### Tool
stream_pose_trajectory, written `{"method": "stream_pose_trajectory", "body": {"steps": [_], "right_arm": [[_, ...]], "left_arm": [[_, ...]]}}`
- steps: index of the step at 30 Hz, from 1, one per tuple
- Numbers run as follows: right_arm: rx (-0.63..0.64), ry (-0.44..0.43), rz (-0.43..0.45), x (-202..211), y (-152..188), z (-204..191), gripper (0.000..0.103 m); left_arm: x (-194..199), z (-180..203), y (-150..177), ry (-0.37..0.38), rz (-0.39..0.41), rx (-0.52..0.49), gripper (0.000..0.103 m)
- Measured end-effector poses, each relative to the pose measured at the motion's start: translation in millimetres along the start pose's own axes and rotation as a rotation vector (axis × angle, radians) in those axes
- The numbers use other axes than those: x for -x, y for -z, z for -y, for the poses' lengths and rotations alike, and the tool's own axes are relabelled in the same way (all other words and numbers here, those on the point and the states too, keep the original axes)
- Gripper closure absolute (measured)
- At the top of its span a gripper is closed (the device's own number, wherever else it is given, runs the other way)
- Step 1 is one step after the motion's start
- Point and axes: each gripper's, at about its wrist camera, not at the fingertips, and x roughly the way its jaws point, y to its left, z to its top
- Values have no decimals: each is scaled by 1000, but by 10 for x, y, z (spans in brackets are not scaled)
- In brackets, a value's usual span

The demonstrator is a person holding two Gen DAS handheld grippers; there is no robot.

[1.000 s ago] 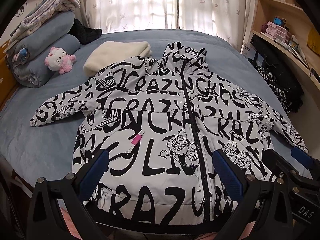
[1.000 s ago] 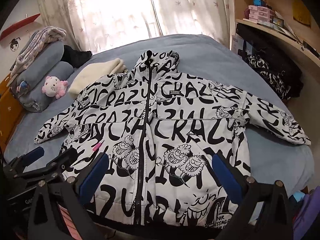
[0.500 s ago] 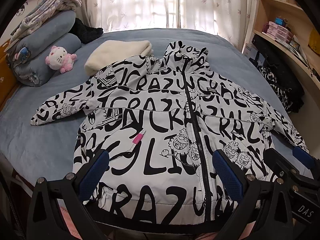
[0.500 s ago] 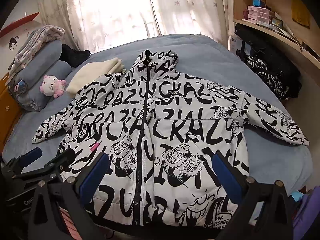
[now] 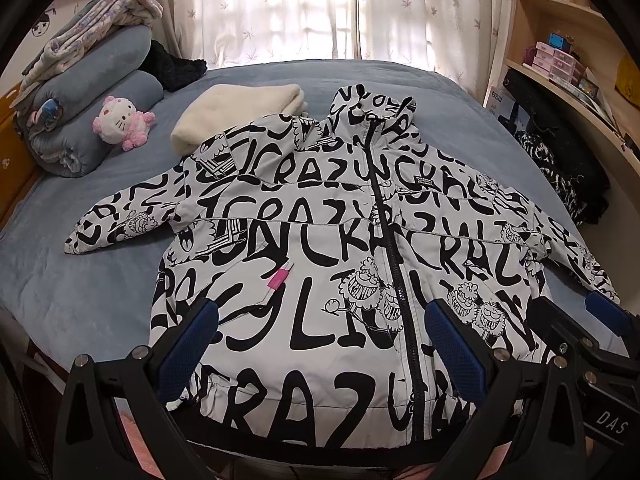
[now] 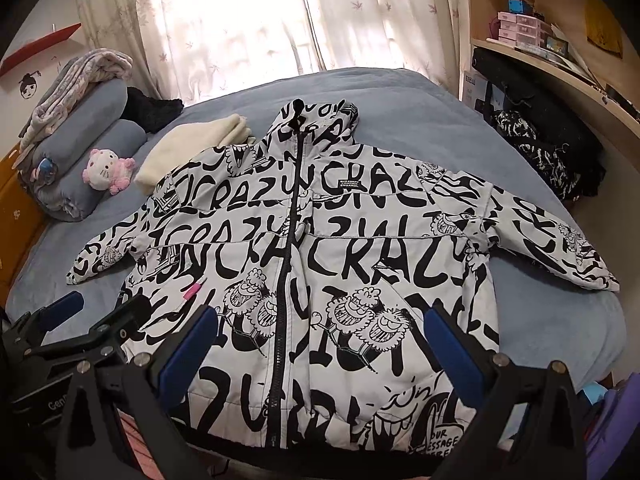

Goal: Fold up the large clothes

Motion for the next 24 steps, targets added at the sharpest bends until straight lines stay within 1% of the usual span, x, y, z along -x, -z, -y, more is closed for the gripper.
{"method": "stream_pose_trajectory", "body": {"steps": [4, 13, 17, 20, 24], "right_arm": [[-4, -14, 0, 13, 8, 22, 0], [-8, -11, -4, 42, 9, 24, 0], [1, 3, 11, 67, 2, 12, 0], [-3, 14, 35, 117, -1, 12, 0], [0, 6, 50, 156, -5, 3, 0]], "left_arm": [[-11, -34, 2, 0, 7, -4, 1], [-11, -81, -49, 4, -13, -4, 1], [-5, -65, -53, 3, -10, -7, 1], [20, -42, -71, 24, -14, -1, 1], [20, -57, -64, 60, -25, 12, 1]]}}
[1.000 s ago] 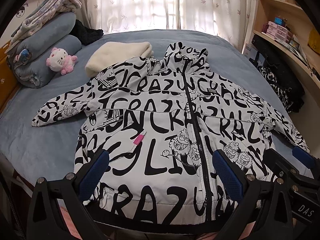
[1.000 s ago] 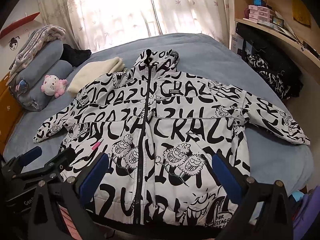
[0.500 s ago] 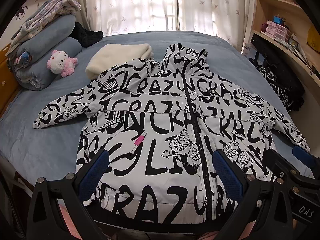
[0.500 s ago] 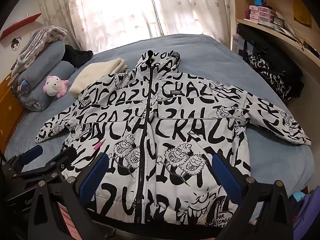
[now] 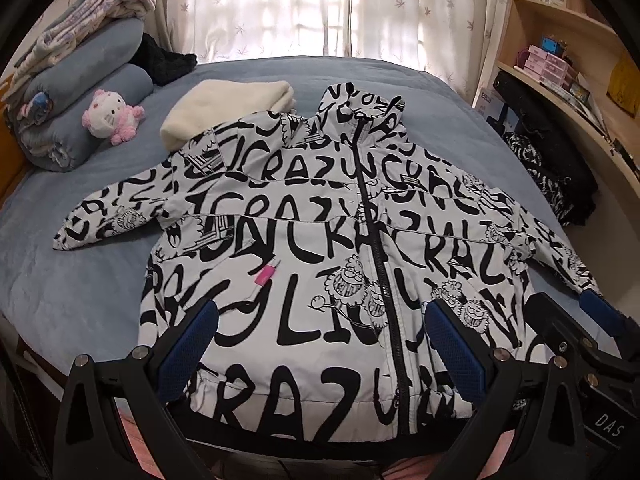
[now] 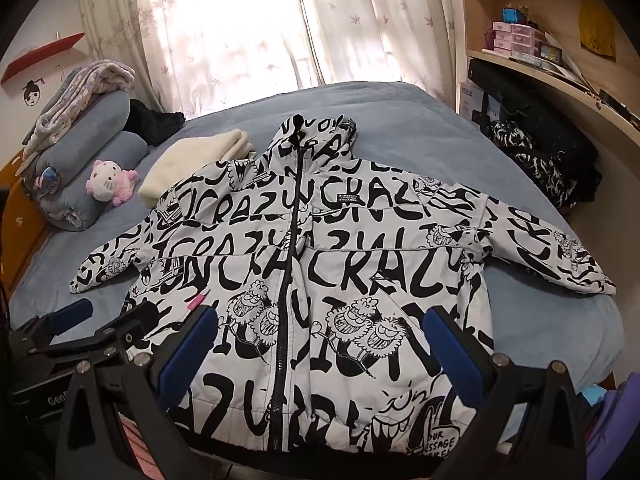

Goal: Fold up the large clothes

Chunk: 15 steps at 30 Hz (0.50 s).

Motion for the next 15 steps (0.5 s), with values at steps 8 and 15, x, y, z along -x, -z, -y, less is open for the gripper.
{"method": "stream_pose_trajectory", "body": {"steps": [8, 15], "right_arm": [[-32, -73, -16, -20, 61, 31, 0], [-37, -94, -7, 5, 117, 23, 1]], "left_arm": [[11, 11, 20, 5, 2, -3, 1], [67, 59, 13, 8, 8, -9, 1]]}}
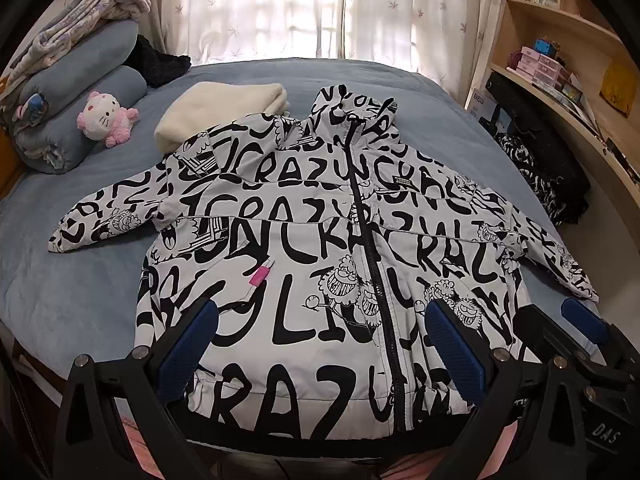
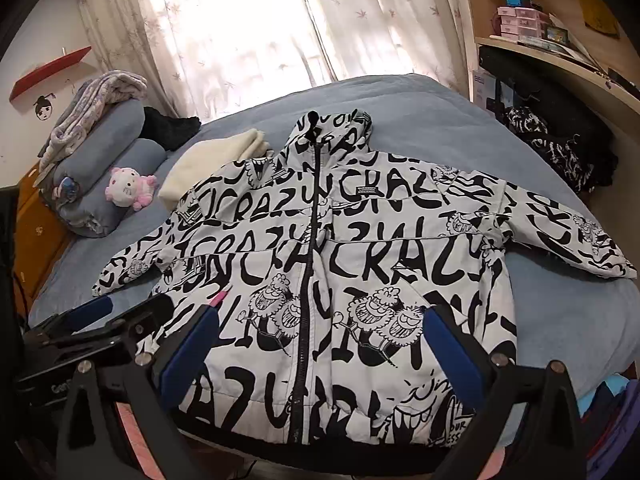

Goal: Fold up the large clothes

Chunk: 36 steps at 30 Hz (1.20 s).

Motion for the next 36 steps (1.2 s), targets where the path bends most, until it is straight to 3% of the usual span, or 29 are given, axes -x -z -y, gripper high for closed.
{"method": "stream_pose_trajectory", "body": {"steps": [11, 20, 25, 30, 36], "right_arm": [[-63, -1, -20, -32, -6, 161, 3], [-64, -24, 61, 122, -276, 334, 3], [-80, -6, 128, 209, -532, 553, 3], [-117, 91, 193, 250, -764, 899, 3], [-191, 275, 268, 196, -951, 1518, 3]], "left_arm": [[60, 180, -30, -33, 60, -60, 1], [-33, 532, -345, 39, 34, -116, 1], [-60, 864, -600, 68, 68, -168, 1], [-114, 1321, -914, 100, 141, -215, 1], [-312, 1857, -1154, 107, 211, -258, 1]]}}
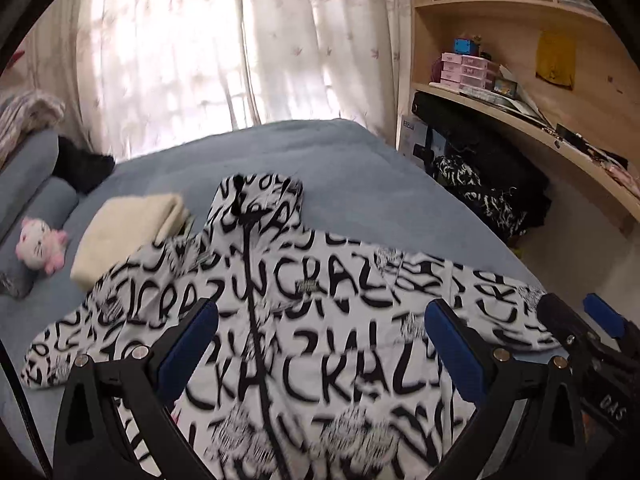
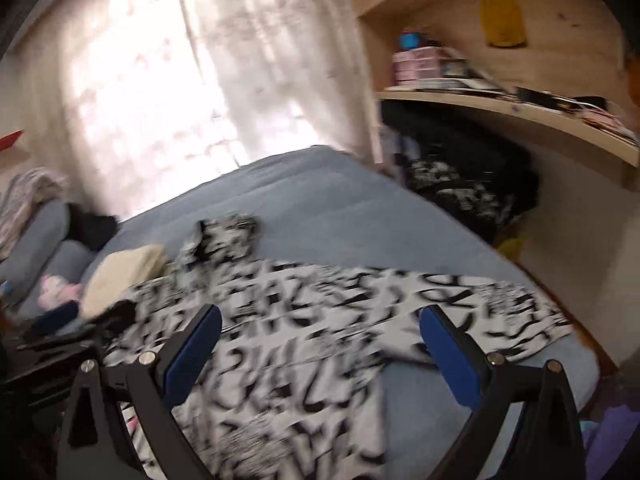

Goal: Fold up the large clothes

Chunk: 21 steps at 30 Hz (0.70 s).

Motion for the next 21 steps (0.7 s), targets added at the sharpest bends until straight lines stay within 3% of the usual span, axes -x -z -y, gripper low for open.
{"method": "stream_pose_trajectory", "body": {"steps": [4, 8, 12, 17, 21], "right_arm": [[-134, 84, -23, -344, -20, 547, 3], [-286, 269, -40, -653, 89, 1173, 3], [-464, 398, -70, -818, 299, 1792, 3], [-625, 448, -138, -1033, 616, 2322, 18], [-685, 414, -208, -1280, 800, 2492, 30]], "left_arm": [[-390, 314, -85, 15, -11, -26, 1], [-822, 623, -18, 2, -33, -48, 1], [-1291, 936, 105, 39, -108, -55, 1], [-1716, 1296, 280, 65, -162, -86, 1], [-2008, 1561, 449, 88, -230, -118, 1]]}}
